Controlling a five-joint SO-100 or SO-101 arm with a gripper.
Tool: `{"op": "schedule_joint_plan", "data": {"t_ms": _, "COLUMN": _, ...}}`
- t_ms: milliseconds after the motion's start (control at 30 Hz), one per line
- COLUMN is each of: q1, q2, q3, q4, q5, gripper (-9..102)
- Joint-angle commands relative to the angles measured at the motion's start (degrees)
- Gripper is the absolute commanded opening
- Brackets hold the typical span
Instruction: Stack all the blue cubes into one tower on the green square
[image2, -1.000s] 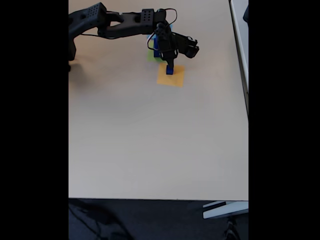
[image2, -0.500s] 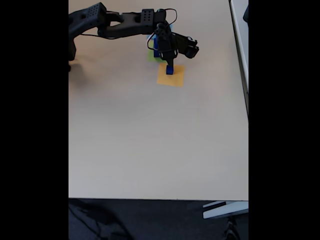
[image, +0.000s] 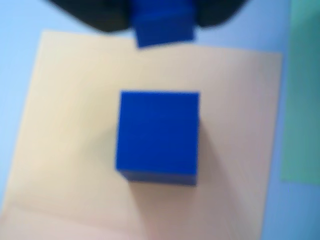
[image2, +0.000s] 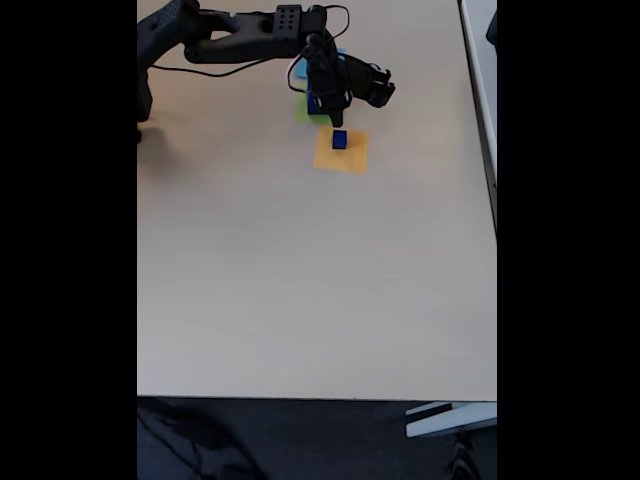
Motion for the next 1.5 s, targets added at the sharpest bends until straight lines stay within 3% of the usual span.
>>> {"op": "schedule_joint_plan", "data": {"t_ms": 0, "q1": -0.3, "q2": 15.9, "q3": 6.9, "q4": -0.4, "q5": -0.4, "gripper": 0}}
{"op": "schedule_joint_plan", "data": {"t_ms": 333, "q1": -10.7, "q2": 35.5, "q3": 21.5, "q4": 2.1, "q5": 12.4, "gripper": 0}}
{"op": "schedule_joint_plan", "data": {"t_ms": 733, "q1": -28.5, "q2": 16.4, "q3": 10.2, "q4": 1.8, "q5": 41.0, "gripper": 0}}
{"op": "schedule_joint_plan", "data": {"t_ms": 1033, "q1": -30.2, "q2": -4.1, "q3": -8.5, "q4": 1.8, "q5": 43.9, "gripper": 0}}
{"op": "schedule_joint_plan", "data": {"t_ms": 1467, "q1": -28.3, "q2": -18.9, "q3": -21.3, "q4": 1.9, "q5": 40.9, "gripper": 0}}
